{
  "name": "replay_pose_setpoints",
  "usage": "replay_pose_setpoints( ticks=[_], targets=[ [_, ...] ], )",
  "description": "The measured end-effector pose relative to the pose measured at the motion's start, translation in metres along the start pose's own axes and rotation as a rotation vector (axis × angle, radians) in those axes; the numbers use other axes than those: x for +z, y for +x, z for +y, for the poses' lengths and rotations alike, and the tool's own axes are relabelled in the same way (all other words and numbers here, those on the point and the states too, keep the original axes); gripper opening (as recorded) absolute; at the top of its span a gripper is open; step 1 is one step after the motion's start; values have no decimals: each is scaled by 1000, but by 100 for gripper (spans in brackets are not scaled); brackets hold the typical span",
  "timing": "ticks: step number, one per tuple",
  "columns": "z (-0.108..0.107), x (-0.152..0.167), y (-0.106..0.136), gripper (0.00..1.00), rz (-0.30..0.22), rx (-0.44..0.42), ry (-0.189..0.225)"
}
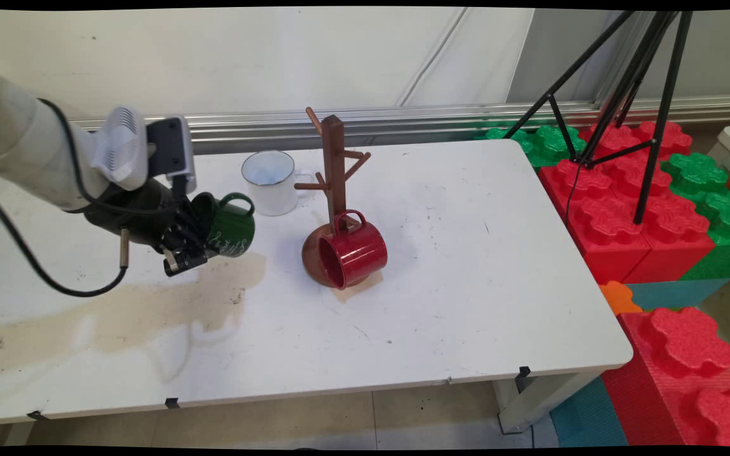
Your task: Place the picked object on the table
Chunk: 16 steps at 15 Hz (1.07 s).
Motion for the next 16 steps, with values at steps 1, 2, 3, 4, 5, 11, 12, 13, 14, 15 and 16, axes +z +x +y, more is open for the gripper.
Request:
replay_pose_setpoints(
  ticks=[1,2,3,4,5,11,12,13,14,15,16],
  targets=[
    [-3,6,2,0,-21,4,1],
    [-7,12,3,0,-42,9,0],
    [-10,17,5,0,-58,14,0],
    [-11,21,6,0,-69,17,-2],
    [-14,26,9,0,-82,22,-5],
    [-31,58,22,0,-156,46,-26],
    [-34,64,24,0,-170,49,-31],
    [-36,68,26,0,-181,51,-34],
    [-38,73,27,0,-193,53,-38],
    [-40,77,29,0,-206,53,-41],
    [-42,80,30,0,-216,53,-44]
  ],
)
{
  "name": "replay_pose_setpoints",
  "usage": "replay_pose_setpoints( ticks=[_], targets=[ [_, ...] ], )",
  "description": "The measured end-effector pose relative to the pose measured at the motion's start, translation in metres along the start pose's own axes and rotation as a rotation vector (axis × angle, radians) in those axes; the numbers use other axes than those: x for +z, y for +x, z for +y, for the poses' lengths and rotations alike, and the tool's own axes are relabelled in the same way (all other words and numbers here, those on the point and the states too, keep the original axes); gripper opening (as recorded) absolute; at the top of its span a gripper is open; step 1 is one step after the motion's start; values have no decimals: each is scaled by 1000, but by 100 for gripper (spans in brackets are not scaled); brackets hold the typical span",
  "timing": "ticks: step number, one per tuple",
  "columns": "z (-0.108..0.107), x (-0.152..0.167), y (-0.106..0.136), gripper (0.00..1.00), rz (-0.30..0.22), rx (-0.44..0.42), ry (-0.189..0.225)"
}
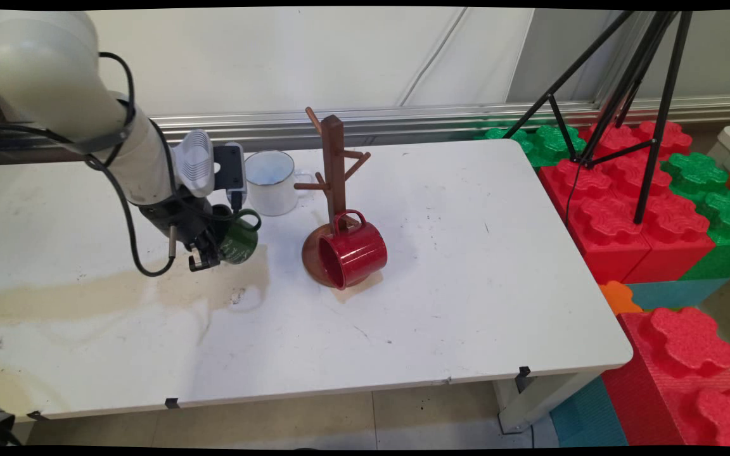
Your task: Place the picked object on the table
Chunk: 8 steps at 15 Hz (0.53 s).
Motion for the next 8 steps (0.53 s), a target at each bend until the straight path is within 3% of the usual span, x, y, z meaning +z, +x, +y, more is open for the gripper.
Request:
replay_pose_setpoints(
  ticks=[8],
  targets=[
    [-10,21,9,0,-65,-2,-23]
  ],
)
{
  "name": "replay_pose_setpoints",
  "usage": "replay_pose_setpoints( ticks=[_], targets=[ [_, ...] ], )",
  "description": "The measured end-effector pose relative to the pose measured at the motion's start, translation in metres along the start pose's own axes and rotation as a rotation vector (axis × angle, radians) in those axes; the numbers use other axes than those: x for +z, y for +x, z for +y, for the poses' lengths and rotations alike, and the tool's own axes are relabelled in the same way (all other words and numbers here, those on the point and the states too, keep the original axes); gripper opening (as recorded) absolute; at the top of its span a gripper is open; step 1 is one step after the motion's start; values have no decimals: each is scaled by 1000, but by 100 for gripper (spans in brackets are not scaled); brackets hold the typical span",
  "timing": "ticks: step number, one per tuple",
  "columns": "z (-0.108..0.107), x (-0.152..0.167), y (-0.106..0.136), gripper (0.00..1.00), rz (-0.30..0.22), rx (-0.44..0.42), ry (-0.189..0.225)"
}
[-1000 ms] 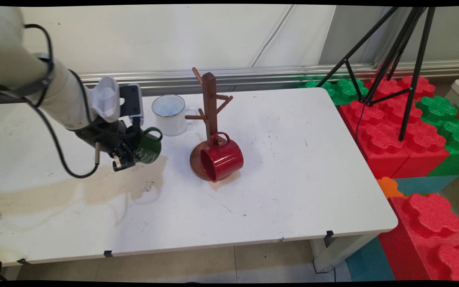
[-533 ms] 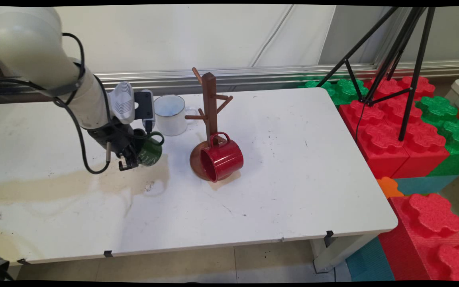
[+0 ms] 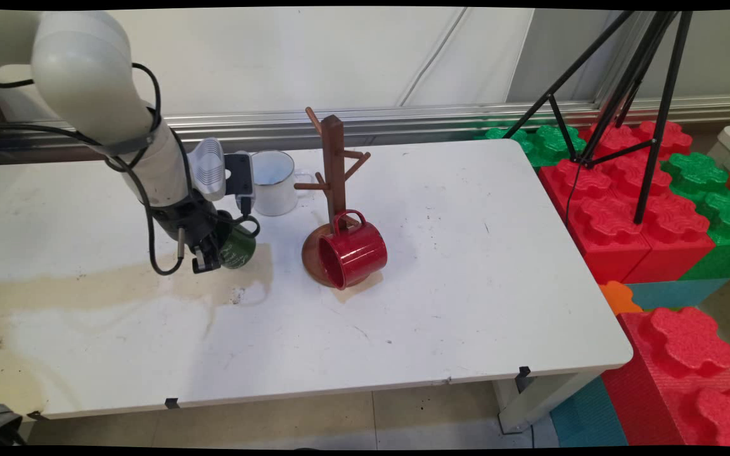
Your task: Place the picked object on the table
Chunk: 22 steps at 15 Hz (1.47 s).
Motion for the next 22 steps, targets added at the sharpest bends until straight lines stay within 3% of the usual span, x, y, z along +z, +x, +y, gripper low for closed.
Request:
replay_pose_setpoints(
  ticks=[14,15,22],
  targets=[
    [-10,23,10,0,-48,-1,-18],
    [-11,24,11,100,-48,-3,-17],
    [-18,28,15,100,-41,-14,2]
  ],
)
